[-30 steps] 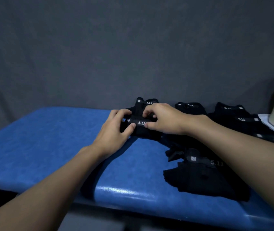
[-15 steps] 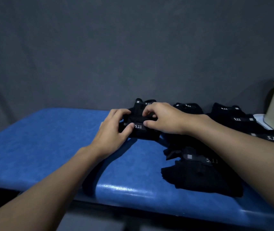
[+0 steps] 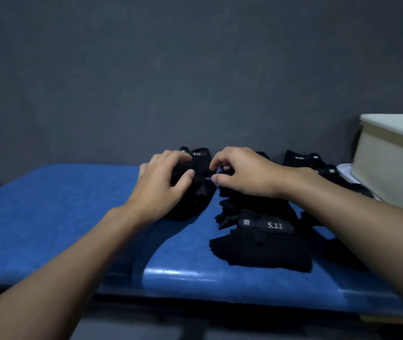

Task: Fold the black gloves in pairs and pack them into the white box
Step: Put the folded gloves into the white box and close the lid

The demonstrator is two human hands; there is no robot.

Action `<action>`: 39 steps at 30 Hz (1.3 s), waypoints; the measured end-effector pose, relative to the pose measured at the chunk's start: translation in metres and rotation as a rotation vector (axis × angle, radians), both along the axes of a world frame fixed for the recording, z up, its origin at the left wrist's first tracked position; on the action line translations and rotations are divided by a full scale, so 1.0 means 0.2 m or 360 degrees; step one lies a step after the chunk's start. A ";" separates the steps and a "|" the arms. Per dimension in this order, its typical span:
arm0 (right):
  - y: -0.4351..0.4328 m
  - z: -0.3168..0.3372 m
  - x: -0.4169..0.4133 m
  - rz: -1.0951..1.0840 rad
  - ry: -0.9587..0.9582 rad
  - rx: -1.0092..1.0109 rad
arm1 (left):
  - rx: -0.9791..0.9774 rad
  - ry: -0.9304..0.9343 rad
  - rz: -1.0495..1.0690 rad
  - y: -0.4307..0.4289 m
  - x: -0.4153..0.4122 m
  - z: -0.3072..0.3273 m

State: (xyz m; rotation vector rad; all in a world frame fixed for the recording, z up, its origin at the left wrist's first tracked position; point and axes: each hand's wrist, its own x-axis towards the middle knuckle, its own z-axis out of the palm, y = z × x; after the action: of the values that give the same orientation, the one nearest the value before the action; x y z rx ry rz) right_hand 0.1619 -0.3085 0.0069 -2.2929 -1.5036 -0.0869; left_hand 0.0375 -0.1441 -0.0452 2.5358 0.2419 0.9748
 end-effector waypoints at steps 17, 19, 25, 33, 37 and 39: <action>-1.20 -0.05 0.02 -0.0553 0.0103 0.0203 | 0.0314 0.0292 -0.0733 -1.06 0.23 0.14; -1.27 -0.08 0.01 -0.0584 0.0178 0.0188 | 0.0338 0.0388 -0.0735 -1.11 0.26 0.11; -1.33 -0.20 0.02 -0.0659 0.0425 0.0263 | 0.0325 0.0582 -0.0737 -1.18 0.31 0.04; -1.33 -0.27 0.07 -0.0689 0.0545 0.0138 | 0.0238 0.0600 -0.0697 -1.20 0.33 -0.02; -1.35 -0.26 0.09 -0.0649 0.0789 0.0183 | 0.0115 0.0602 -0.0700 -1.22 0.31 -0.04; -1.37 -0.27 0.09 -0.0635 0.0903 0.0221 | 0.0103 0.0597 -0.0707 -1.23 0.30 -0.04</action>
State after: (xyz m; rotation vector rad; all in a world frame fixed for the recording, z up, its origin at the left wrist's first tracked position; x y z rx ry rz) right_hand 0.1797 -0.5826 -0.0467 -2.2136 -0.7312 0.3141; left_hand 0.0981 -0.3910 -0.0537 2.6474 -0.2457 0.3422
